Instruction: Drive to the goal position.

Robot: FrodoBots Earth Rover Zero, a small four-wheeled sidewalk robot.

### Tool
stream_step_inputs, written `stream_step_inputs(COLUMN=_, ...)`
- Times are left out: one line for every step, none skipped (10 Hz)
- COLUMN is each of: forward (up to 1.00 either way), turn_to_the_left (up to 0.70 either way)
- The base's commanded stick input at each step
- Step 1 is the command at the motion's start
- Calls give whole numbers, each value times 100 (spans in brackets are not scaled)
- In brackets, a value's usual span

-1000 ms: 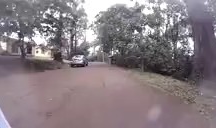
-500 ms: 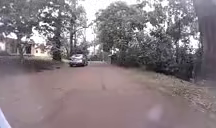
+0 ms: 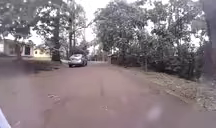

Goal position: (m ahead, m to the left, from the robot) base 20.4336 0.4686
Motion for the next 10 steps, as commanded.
stream_step_inputs(forward=70, turn_to_the_left=0)
stream_step_inputs(forward=70, turn_to_the_left=0)
stream_step_inputs(forward=70, turn_to_the_left=10)
stream_step_inputs(forward=70, turn_to_the_left=33)
stream_step_inputs(forward=70, turn_to_the_left=26)
stream_step_inputs(forward=70, turn_to_the_left=14)
stream_step_inputs(forward=70, turn_to_the_left=0)
stream_step_inputs(forward=70, turn_to_the_left=0)
stream_step_inputs(forward=70, turn_to_the_left=0)
stream_step_inputs(forward=70, turn_to_the_left=0)
